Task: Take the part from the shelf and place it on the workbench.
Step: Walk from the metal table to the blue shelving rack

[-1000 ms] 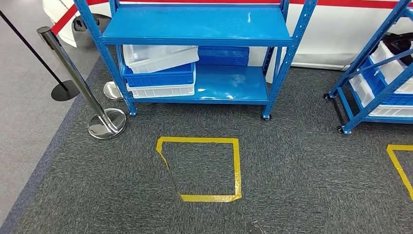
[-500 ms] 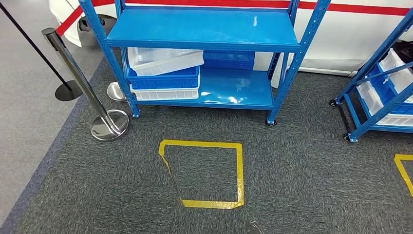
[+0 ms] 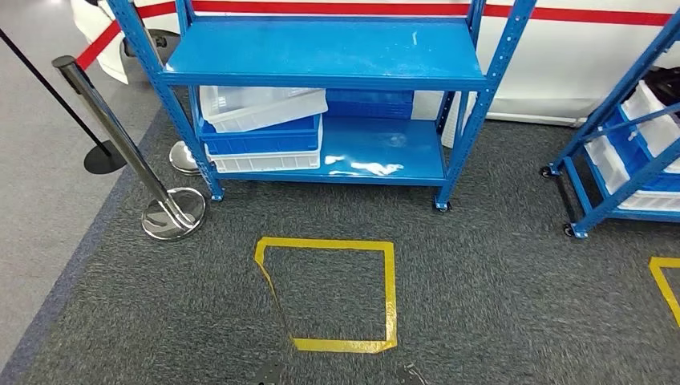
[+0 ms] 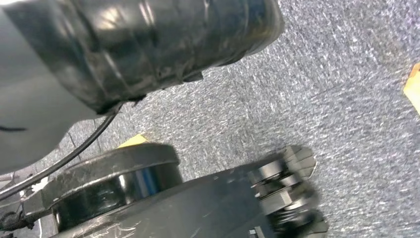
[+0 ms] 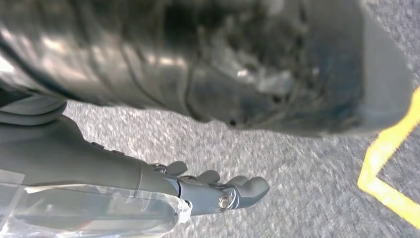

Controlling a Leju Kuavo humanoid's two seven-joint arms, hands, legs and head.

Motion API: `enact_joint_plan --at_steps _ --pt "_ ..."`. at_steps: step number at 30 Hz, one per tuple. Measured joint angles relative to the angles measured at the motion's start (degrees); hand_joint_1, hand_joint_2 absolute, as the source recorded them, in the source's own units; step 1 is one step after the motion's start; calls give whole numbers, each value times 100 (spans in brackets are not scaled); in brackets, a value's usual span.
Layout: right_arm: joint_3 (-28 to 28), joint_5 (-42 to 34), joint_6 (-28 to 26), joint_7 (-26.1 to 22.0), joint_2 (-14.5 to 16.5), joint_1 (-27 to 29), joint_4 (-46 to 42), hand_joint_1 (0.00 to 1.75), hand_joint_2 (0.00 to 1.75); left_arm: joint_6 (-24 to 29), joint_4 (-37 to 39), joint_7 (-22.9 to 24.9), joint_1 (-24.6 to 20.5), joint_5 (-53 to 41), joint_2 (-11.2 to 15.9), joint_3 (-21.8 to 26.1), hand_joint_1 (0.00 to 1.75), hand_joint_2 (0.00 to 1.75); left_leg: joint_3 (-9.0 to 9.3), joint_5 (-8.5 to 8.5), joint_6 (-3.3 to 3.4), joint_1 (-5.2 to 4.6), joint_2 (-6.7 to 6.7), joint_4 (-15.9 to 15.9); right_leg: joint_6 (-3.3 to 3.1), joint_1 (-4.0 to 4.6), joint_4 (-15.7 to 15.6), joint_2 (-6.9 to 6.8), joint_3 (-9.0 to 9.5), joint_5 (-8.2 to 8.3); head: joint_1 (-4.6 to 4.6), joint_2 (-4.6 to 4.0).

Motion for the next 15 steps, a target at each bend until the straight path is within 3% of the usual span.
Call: enact_joint_plan --at_steps 3,5,7,8,9,10,11,13,15 --pt "52 23 16 11 12 -23 -3 0 0 0 -1 -8 -17 1 -17 0 0 0 134 -69 24 8 -13 -170 87 -4 -50 -21 63 -45 16 0" --pt "85 31 15 17 15 -38 -5 0 0 -2 -2 -13 -18 -1 -29 0 0 0 271 -70 57 52 -14 -309 142 0 224 -19 -37 -188 23 0" --pt "97 34 22 23 15 -48 -4 0 0 -8 -2 -15 -34 -2 -46 0 0 0 366 -118 81 64 -10 -352 184 -29 922 -10 -454 -451 36 0" --pt "106 39 32 27 15 -43 -4 0 0 -11 -2 -15 -38 -2 -53 0 0 0 407 -157 86 65 -11 -349 203 -47 1254 -9 -688 -527 39 0" --pt "117 46 46 32 14 -34 -4 0 0 -14 -2 -15 -35 -3 -59 0 0 0 455 -205 82 68 -16 -342 225 -68 1447 -9 -862 -500 40 0" --pt "128 54 63 37 10 -26 -4 0 0 -16 -2 -15 -29 -4 -61 0 0 0 512 -258 74 75 -22 -330 249 -91 1420 -10 -932 -339 40 0" --pt "137 67 81 39 5 -22 -4 0 0 -17 -2 -14 -25 -5 -62 0 0 0 575 -320 57 86 -30 -309 275 -117 1181 -10 -901 -74 42 0" --pt "154 92 114 40 -7 -26 -4 0 0 -19 -2 -15 -27 -9 -65 0 0 0 664 -469 -15 96 -42 -238 310 -148 476 -8 -685 405 46 0" --pt "183 110 132 40 -11 -41 -4 0 0 -22 -2 -15 -43 -14 -67 0 0 0 683 -583 -99 86 -49 -180 257 -138 134 0 -538 487 44 0"
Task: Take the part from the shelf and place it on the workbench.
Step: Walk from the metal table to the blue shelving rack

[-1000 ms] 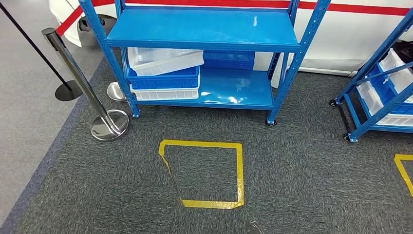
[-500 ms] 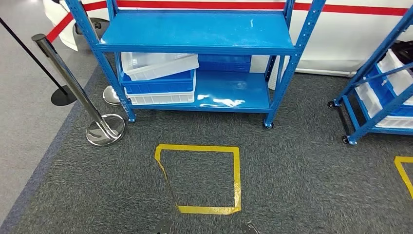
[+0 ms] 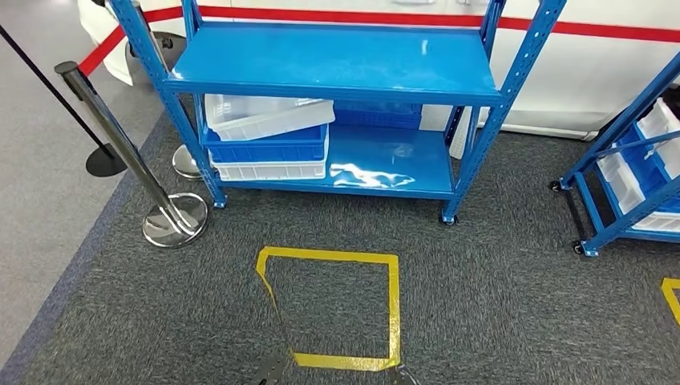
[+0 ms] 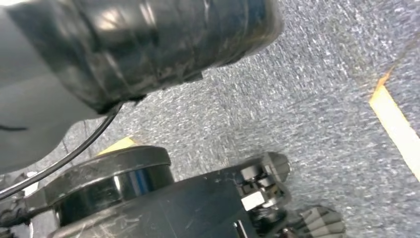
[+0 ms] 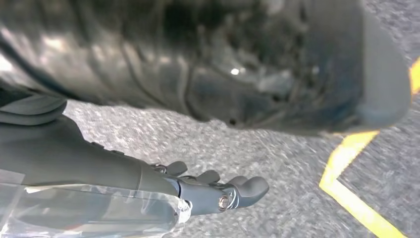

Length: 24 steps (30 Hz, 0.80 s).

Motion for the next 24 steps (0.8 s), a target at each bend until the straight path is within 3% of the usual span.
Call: enact_joint_plan --at_steps 3,5,8,9,10,12,14,16,20,24 --pt "40 5 -2 5 -4 0 4 0 0 -3 0 0 -15 -6 -1 0 0 0 34 -74 -80 9 8 19 -136 20 -32 17 51 -100 -20 1" --pt "48 10 -9 8 -6 -12 5 0 0 -3 0 -1 -27 -22 -3 0 0 0 -104 -211 -137 27 22 329 -210 6 -77 19 127 -137 -44 1" --pt "67 17 -12 10 -5 -32 4 0 0 -5 0 -1 -30 -43 -3 0 0 0 -803 -482 -182 36 30 1398 -267 17 -97 11 244 -231 -67 0" --pt "75 17 -11 13 -5 -30 4 0 0 -8 0 0 -21 -44 -3 0 0 0 -998 -452 -178 36 30 1606 -270 24 -97 13 291 -270 -68 0" --pt "82 17 -9 17 -5 -26 4 0 0 -13 0 1 -11 -46 -3 0 0 0 -1100 -309 -162 35 30 1617 -271 31 -97 17 348 -311 -68 0" --pt "91 19 -6 24 -3 -25 4 0 0 -20 0 1 -4 -51 -3 0 0 0 -1019 244 -89 19 30 1052 -264 45 -101 28 476 -401 -68 0" --pt "98 21 -1 26 2 -41 3 0 0 -23 0 11 -18 -54 -3 0 0 0 -804 600 2 -29 32 411 -225 65 -109 37 548 -480 -58 0" --pt "103 25 4 31 5 -55 3 0 0 -23 0 32 -28 -63 -3 0 0 0 -704 589 43 -58 30 181 -173 76 -116 36 551 -519 -53 0" --pt "110 47 3 48 4 -64 4 0 0 -7 2 73 -20 -106 -2 0 0 0 -680 553 -13 -40 14 109 -196 85 -167 7 586 -529 -49 0" --pt "133 73 3 52 4 -76 4 0 0 14 2 75 -38 -145 -3 -2 0 0 -662 521 28 -41 14 108 -191 91 -240 4 635 -530 -45 0"
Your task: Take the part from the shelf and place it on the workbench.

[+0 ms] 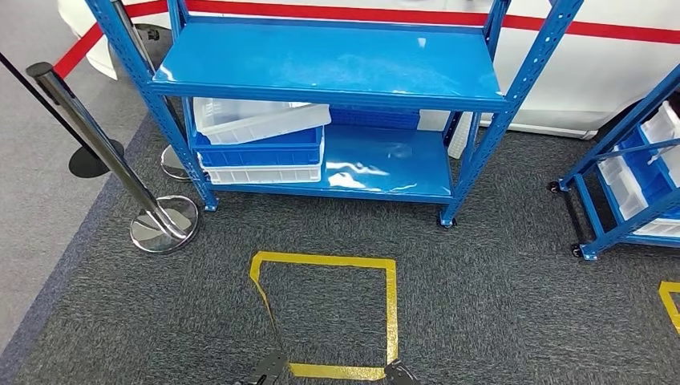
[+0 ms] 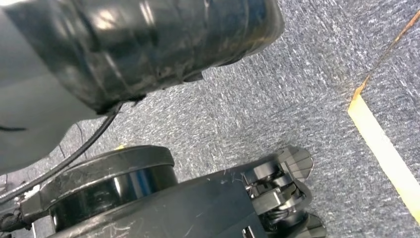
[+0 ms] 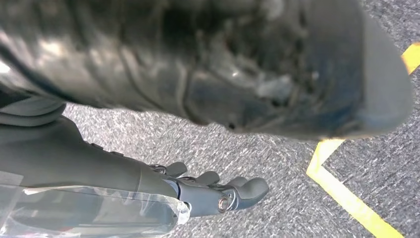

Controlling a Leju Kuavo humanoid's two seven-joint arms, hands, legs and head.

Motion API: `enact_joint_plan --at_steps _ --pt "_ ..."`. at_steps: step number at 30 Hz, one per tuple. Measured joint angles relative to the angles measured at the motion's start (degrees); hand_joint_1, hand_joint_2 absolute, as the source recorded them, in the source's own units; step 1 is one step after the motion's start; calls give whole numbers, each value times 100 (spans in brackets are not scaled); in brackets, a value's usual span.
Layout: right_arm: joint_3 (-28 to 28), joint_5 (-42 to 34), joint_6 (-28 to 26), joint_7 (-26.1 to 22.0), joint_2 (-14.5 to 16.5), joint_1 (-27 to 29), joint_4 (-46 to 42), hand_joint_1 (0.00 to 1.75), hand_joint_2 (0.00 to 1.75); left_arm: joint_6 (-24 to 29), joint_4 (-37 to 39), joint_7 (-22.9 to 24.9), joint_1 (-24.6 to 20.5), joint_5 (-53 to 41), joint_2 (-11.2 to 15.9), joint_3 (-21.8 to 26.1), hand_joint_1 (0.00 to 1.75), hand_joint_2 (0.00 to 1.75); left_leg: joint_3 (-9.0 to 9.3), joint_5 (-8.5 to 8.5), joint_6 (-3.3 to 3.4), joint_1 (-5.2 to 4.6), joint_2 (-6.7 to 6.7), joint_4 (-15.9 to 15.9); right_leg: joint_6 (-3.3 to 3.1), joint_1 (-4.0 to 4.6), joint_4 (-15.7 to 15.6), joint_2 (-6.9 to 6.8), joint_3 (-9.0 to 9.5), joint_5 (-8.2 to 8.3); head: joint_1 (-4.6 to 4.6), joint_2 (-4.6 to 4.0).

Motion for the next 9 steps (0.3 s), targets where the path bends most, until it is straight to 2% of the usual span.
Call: enact_joint_plan --at_steps 9 --pt "4 30 3 -1 0 -4 0 0 0 40 -1 51 -6 -45 0 -2 0 0 16 -2 21 -1 2 0 61 -1 -33 0 17 22 -2 0"
